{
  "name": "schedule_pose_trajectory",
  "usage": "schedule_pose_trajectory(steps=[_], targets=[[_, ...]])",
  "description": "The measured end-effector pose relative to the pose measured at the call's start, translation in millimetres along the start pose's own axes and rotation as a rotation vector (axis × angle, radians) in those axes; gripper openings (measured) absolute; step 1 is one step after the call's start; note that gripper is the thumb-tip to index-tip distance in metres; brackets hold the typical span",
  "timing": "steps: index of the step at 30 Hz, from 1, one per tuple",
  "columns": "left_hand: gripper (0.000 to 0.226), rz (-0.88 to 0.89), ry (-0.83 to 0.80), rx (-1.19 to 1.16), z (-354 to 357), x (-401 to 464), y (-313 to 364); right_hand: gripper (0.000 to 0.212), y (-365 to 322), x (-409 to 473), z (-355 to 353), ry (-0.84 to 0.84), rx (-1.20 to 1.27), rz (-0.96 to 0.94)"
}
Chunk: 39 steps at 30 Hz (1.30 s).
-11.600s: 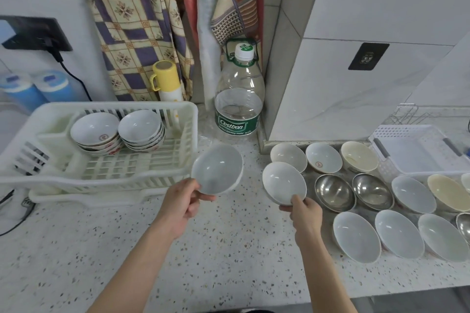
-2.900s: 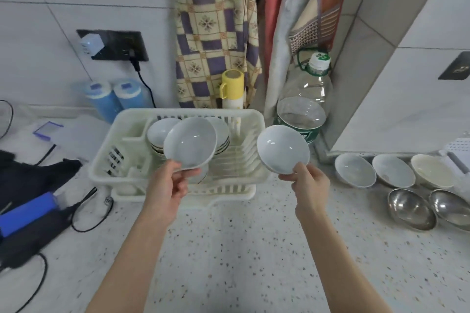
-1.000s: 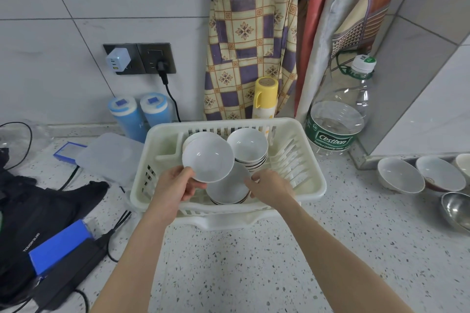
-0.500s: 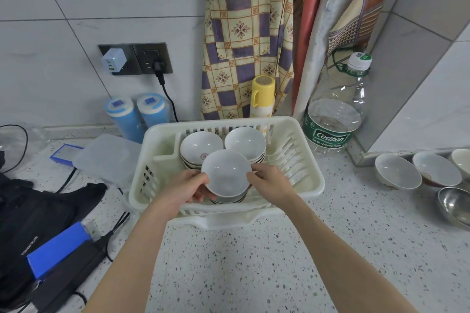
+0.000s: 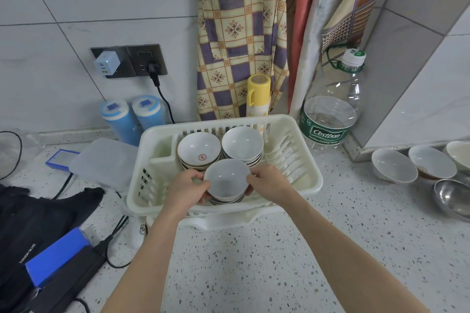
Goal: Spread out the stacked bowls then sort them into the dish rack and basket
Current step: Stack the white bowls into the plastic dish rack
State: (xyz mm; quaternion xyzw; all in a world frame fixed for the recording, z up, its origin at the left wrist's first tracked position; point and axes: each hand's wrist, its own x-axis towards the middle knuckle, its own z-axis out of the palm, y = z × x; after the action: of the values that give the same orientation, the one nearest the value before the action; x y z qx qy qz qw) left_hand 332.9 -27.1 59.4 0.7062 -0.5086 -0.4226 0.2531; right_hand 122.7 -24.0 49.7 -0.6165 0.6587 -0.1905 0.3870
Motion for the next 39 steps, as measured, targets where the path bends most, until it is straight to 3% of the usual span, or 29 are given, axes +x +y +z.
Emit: schedule_pose_trajectory(steps=[19,22,27,33,39], targets=[[0.033,-0.027,0.031,0.137,3.2,10.8,-5.5,0.025,0.8,1.2,6.9,0.069,-0.175,0.066],[0.039,-0.046,0.047,0.163,3.2,12.4,-5.5,0.044,2.4,6.1,8.8,0.097,-0.206,0.155],[0.013,-0.095,-0.033,0.214,3.5,17.5,-3.2,0.039,-0.8,15.5,5.8,-0.135,-0.111,0.273],[0.008,-0.277,-0.197,0.096,-4.5,18.7,12.3,0.039,-3.7,15.4,-4.0,-0.27,-0.001,0.268],[0.014,-0.324,-0.204,0.051,-8.3,19.1,11.6,0.041,-0.5,12.7,-3.3,-0.307,0.036,0.17]])
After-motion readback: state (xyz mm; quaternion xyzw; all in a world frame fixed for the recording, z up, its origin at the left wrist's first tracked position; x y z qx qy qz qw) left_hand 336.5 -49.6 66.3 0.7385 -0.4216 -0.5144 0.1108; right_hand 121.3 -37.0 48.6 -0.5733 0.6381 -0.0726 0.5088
